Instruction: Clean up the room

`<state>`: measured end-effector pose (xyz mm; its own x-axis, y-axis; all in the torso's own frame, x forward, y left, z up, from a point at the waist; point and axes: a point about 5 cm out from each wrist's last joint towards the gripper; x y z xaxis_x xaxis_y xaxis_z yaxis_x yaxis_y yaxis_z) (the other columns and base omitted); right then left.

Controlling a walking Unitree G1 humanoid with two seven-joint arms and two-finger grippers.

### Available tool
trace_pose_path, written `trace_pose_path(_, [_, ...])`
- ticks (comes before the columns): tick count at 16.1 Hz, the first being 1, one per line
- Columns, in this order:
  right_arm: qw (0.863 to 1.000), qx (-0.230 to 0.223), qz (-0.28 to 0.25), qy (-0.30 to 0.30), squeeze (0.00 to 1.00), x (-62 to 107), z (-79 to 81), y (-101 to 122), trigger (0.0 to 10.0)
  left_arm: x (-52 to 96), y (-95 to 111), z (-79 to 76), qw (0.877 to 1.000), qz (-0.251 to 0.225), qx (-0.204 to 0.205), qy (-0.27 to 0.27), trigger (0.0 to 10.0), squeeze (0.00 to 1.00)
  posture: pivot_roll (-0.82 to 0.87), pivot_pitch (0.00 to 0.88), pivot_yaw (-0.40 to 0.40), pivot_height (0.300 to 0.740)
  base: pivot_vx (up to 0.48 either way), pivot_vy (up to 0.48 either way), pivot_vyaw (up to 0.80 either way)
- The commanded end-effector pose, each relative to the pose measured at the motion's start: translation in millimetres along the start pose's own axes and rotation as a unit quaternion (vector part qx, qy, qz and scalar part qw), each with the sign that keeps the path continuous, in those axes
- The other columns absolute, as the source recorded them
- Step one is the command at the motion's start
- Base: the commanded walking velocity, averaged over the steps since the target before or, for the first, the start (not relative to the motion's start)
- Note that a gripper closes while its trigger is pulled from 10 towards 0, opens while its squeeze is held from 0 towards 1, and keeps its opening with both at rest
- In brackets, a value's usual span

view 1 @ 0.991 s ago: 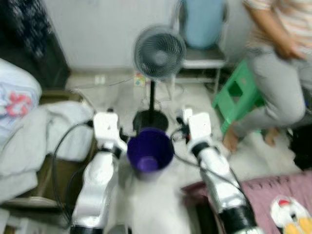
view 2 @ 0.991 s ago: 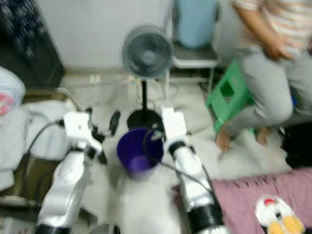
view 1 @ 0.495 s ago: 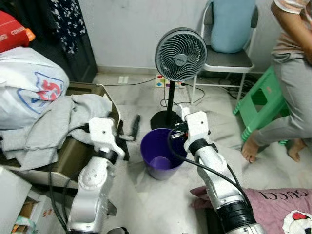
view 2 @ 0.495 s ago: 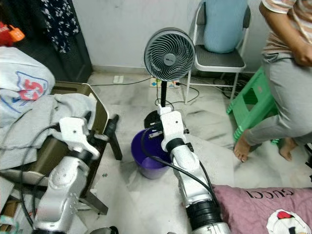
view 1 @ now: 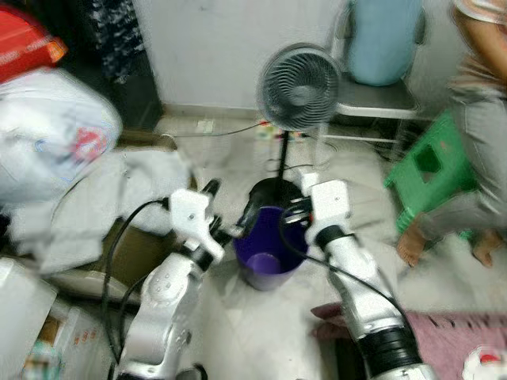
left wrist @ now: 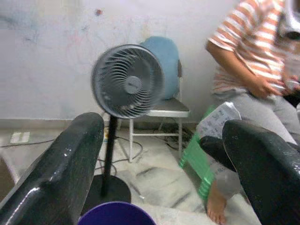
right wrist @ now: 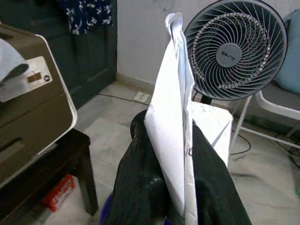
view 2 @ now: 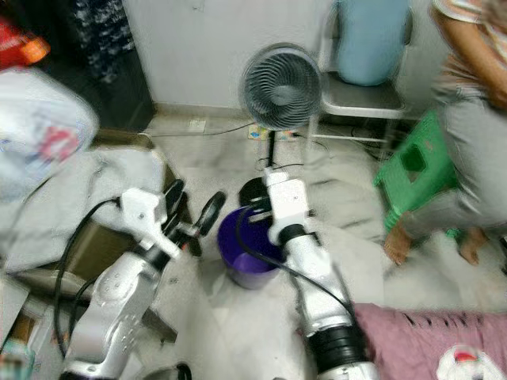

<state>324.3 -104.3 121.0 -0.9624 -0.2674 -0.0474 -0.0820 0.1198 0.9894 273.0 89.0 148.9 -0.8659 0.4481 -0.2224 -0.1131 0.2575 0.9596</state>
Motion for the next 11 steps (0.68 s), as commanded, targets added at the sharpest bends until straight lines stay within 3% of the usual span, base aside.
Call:
trace_pose_path(1, [1.0,0.0,-0.007,0.004,0.0,-1.1,3.3,3,10.0,1.4,-1,1.7,1.0,0.006,-0.007,0.005,10.0,0.0,-0.03,0.126,-0.041,0.74,0.0,0.0,0.8])
trace_pose_path(3, [1.0,-0.006,-0.01,-0.011,0.0,1.5,-2.9,8,10.0,3.7,1,5.1,0.999,0.003,-0.037,0.006,10.0,0.0,-0.03,0.129,-0.044,0.74,0.0,0.0,0.62])
trace_pose_path(6, [1.0,-0.013,0.001,-0.025,0.0,20.0,-11.6,8,10.0,10.7,4,17.8,0.999,0.003,-0.048,0.014,10.0,0.0,-0.03,0.134,-0.045,0.74,0.0,0.0,0.0])
trace_pose_path(11, [0.998,-0.02,0.021,-0.055,0.0,43.8,-31.1,7,10.0,16.3,3,22.8,0.997,0.024,-0.075,0.006,10.0,0.0,-0.05,0.137,-0.046,0.74,0.0,0.0,0.0])
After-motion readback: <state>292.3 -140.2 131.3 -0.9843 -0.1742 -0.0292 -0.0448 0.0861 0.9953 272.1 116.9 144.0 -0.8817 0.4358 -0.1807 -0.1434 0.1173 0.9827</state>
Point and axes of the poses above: a point about 5 cm out from each wrist's last joint towards the gripper, its own x axis pointing back from the gripper into the wrist, its own y axis along the axis of the wrist's last joint, z = x × y, and after that the axes turned 2 degrees about x, right-handed
